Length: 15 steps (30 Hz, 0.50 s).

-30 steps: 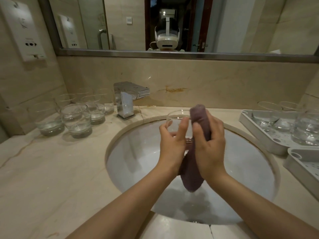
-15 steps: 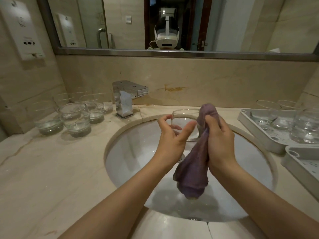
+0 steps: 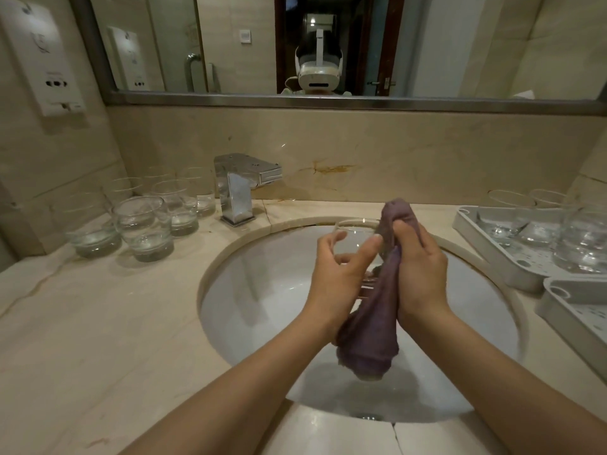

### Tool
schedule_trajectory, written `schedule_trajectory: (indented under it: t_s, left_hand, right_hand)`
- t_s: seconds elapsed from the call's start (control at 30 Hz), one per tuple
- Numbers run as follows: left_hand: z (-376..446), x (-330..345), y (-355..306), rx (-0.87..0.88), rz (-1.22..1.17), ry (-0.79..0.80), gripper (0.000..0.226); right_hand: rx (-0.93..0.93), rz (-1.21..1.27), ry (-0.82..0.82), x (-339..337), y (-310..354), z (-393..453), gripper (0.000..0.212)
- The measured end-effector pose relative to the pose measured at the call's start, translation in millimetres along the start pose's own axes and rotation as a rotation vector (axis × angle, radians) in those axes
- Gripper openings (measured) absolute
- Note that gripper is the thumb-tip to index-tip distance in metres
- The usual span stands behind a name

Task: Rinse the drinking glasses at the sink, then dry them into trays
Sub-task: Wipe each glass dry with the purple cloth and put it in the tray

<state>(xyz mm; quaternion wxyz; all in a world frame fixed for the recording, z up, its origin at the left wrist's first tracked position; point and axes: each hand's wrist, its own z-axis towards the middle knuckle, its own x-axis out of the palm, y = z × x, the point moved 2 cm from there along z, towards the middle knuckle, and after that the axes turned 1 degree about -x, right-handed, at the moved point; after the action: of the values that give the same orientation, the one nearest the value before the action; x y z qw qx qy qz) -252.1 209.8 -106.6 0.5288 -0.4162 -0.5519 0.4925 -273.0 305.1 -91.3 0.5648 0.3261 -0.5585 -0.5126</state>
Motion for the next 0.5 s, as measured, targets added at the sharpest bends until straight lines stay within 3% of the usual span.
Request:
schedule_trajectory:
  t_s: [0.1, 0.2, 0.3, 0.4, 0.5]
  left_hand:
    - [-1, -1, -6, 0.032, 0.091, 0.076, 0.075]
    - [3, -5, -5, 0.019, 0.250, 0.128, 0.095]
    - [5, -9, -5, 0.075, 0.298, 0.058, 0.084]
    - [8, -11, -8, 0.101, 0.173, -0.025, 0.067]
    - [10, -12, -7, 0.008, -0.055, -0.130, 0.048]
  right_hand:
    - [0.292, 0.181, 0.006, 0, -2, 1, 0.018]
    - [0.297, 0.150, -0.054, -2, -2, 2, 0.015]
    - [0.278, 0.145, -0.063, -3, -1, 3, 0.016]
    - [0.115, 0.031, 0.014, 2, 4, -3, 0.017]
    - [-0.366, -0.286, 0.124, 11, 6, -20, 0.021]
